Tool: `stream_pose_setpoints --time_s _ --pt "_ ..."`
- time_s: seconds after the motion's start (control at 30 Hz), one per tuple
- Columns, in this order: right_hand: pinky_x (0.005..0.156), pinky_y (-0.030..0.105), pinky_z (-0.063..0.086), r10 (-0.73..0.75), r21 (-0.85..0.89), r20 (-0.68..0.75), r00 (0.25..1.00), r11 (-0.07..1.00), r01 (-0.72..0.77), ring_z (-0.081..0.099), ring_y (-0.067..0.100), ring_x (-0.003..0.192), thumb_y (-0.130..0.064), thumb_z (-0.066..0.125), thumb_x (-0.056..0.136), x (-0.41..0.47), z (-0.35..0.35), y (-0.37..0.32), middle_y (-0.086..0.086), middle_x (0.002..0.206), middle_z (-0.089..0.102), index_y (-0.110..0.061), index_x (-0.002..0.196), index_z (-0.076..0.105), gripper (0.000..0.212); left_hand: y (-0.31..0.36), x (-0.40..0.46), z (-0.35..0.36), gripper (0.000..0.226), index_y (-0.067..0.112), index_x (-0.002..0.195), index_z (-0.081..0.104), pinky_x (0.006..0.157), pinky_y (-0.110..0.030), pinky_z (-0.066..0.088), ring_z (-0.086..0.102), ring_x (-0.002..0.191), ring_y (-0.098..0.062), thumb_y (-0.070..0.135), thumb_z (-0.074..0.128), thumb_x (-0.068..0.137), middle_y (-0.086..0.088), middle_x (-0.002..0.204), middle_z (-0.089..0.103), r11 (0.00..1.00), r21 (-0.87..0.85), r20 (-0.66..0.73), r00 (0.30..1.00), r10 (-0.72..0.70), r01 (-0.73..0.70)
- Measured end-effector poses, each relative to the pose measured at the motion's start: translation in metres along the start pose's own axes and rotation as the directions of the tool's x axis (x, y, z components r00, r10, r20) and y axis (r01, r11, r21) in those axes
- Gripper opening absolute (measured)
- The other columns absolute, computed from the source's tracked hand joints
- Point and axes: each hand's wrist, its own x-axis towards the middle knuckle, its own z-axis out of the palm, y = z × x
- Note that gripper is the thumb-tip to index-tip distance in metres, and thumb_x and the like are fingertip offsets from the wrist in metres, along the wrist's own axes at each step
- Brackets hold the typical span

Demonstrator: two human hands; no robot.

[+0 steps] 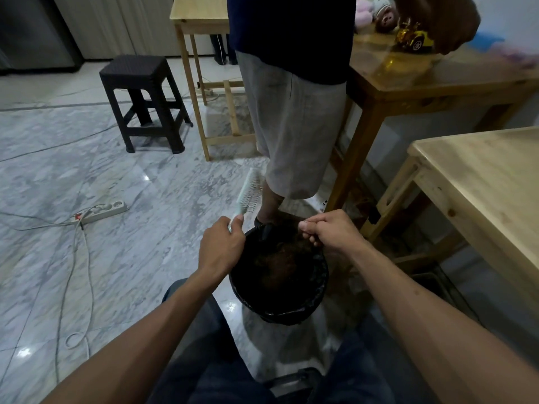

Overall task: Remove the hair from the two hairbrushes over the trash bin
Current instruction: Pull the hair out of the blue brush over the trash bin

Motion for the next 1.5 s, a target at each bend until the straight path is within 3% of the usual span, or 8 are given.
stream_pose_setpoints --time_s 0.23,0.33,0.57,0.77,1.03,1.17,1.3,1.5 --pt "0.065 0.026 0.059 0.083 -0.328 0.124 0.989 0.944 -0.038 0.071 0.018 0.093 -0.01 0.073 0.091 0.002 0.002 -0.006 -0.002 0.112 0.067 -0.019 0.129 0.07 0.039 0.003 -0.007 0.007 0.045 0.012 0.079 0.056 0.062 -0.04 0.043 0.059 0.067 -0.023 0.048 0.04 0.1 -0.006 0.07 0.063 0.998 -0.04 0.048 0.997 0.058 -0.056" --pt "0.067 0.029 0.058 0.09 -0.012 0.331 0.939 0.996 -0.092 0.069 0.023 0.104 -0.011 0.076 0.088 0.004 0.01 -0.016 -0.001 0.134 0.053 -0.022 0.159 0.036 0.082 -0.001 -0.011 0.008 0.043 0.015 0.081 0.053 0.052 -0.036 0.037 0.057 0.06 -0.025 0.051 0.04 0.1 -0.006 0.064 0.058 0.992 0.033 0.069 0.991 0.115 -0.118" --pt "0.056 0.019 0.051 -0.089 0.074 0.161 0.983 0.994 0.078 0.062 0.009 0.065 -0.024 0.083 0.086 0.008 0.02 -0.019 0.001 0.078 0.078 -0.016 0.088 0.08 0.009 -0.007 -0.014 0.007 0.04 0.015 0.08 0.048 0.048 -0.032 0.027 0.052 0.053 -0.022 0.049 0.039 0.1 -0.005 0.058 0.054 0.979 0.121 0.037 0.986 0.16 -0.163" --pt "0.063 0.025 0.057 -0.054 -0.216 0.062 0.997 0.974 0.067 0.066 0.013 0.062 -0.018 0.086 0.084 0.007 0.008 -0.003 0.008 0.072 0.078 -0.013 0.079 0.084 0.007 -0.004 -0.005 0.001 0.04 0.017 0.075 0.044 0.048 -0.032 0.024 0.046 0.05 -0.019 0.047 0.04 0.101 -0.001 0.055 0.048 0.992 0.075 -0.003 0.995 0.104 -0.103" --pt "0.074 0.034 0.059 -0.219 -0.804 0.354 0.909 0.426 0.415 0.072 0.023 0.086 -0.017 0.073 0.085 -0.007 0.016 -0.008 0.002 0.089 0.078 -0.021 0.089 0.084 0.012 0.012 -0.002 0.006 0.043 0.012 0.077 0.048 0.053 -0.034 0.029 0.049 0.063 -0.019 0.045 0.035 0.102 -0.004 0.071 0.055 0.986 -0.136 -0.093 0.99 -0.107 0.094" --pt "0.09 0.039 0.059 -0.169 -0.76 0.264 0.95 0.57 0.313 0.071 0.025 0.106 -0.012 0.065 0.095 -0.002 0.017 -0.005 0.008 0.115 0.076 -0.019 0.114 0.08 0.025 0.015 0.007 -0.005 0.041 0.015 0.078 0.047 0.05 -0.035 0.029 0.048 0.056 -0.02 0.046 0.037 0.102 -0.003 0.064 0.052 0.996 -0.086 -0.099 0.995 0.015 -0.024" --pt "0.1 0.036 0.052 0.029 -0.762 0.34 0.94 0.594 0.258 0.046 0.033 0.141 -0.016 0.061 0.088 0.005 0.011 -0.026 0.009 0.165 0.026 -0.023 0.164 0.025 0.084 0.011 -0.003 -0.005 0.037 0.022 0.072 0.043 0.047 -0.032 0.027 0.044 0.048 -0.017 0.044 0.041 0.102 0.0 0.056 0.048 0.991 -0.035 -0.024 0.992 0.127 -0.127" --pt "0.072 0.029 0.063 -0.069 0.018 0.352 0.934 0.998 0.067 0.073 0.022 0.099 -0.009 0.066 0.095 -0.003 0.014 -0.046 0.005 0.14 0.06 -0.016 0.149 0.049 0.057 0.005 -0.015 0.008 0.033 0.022 0.078 0.05 0.051 -0.037 0.036 0.055 0.055 -0.022 0.045 0.042 0.101 -0.004 0.059 0.057 0.973 0.002 0.08 0.97 0.231 -0.232"
